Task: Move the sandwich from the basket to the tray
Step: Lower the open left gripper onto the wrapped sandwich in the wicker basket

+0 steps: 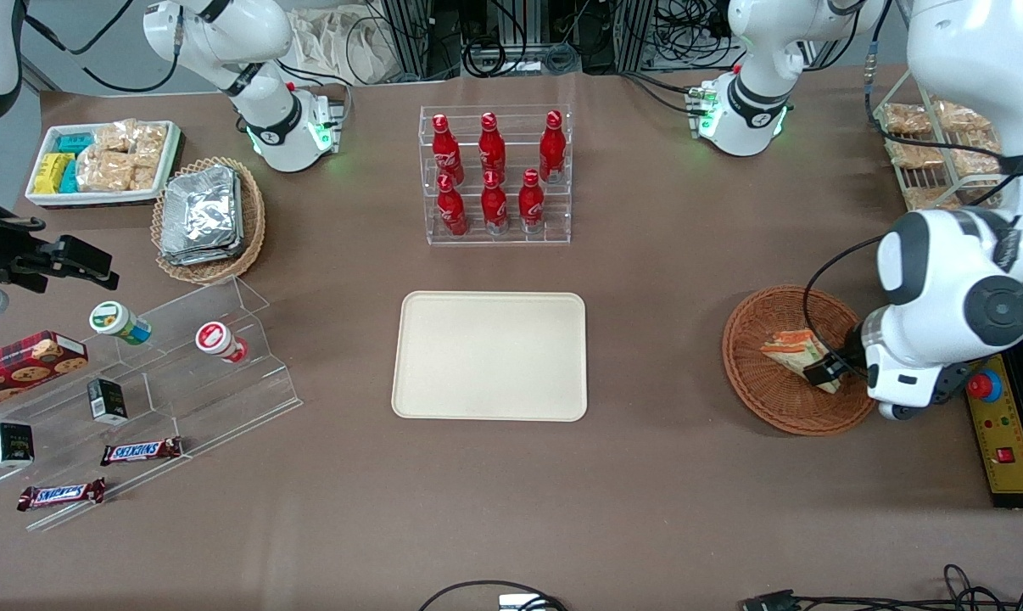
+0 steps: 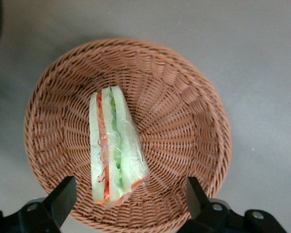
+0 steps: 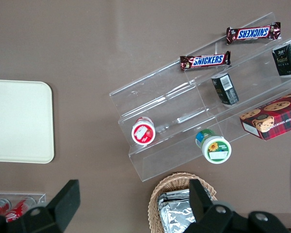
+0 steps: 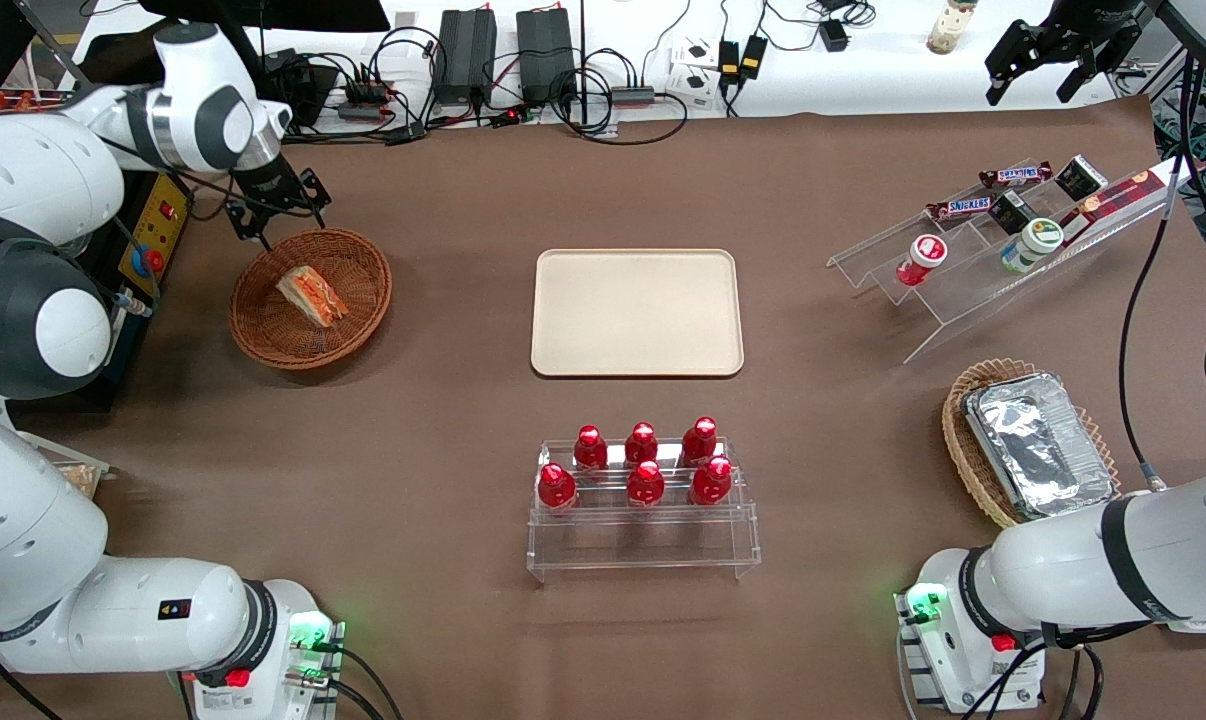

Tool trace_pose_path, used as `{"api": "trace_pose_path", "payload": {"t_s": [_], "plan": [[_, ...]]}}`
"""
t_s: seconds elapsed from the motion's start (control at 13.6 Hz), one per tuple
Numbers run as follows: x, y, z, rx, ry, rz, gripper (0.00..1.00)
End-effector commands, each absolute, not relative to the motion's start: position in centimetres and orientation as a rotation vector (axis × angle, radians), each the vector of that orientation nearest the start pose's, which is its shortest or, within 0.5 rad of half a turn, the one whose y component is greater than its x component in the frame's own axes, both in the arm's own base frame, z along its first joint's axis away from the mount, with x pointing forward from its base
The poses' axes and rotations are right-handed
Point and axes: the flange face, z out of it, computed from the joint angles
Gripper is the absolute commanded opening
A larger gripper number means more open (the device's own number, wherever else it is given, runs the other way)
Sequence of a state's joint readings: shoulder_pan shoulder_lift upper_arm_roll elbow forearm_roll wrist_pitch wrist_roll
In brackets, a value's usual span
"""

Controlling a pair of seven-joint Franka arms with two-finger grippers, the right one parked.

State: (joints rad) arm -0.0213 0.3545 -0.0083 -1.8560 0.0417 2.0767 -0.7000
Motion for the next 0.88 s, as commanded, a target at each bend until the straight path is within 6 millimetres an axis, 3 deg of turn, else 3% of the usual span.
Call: {"api": "trace_pose_path", "payload": {"t_s": [0.0,0.29,0.51,0.59,0.81], "plan": [[61.2,-1.2,30.6,-2.857,-1.041,0.172,1.00],[60.2,1.0,26.6,-2.851,-1.103,0.156,1.00],[59.1,1.0,24.5,-2.864,-1.124,0.125,1.00],[59.0,1.0,24.2,-2.861,-1.127,0.136,0.95],[59.1,0.9,24.1,-2.856,-1.128,0.147,0.13]]}}
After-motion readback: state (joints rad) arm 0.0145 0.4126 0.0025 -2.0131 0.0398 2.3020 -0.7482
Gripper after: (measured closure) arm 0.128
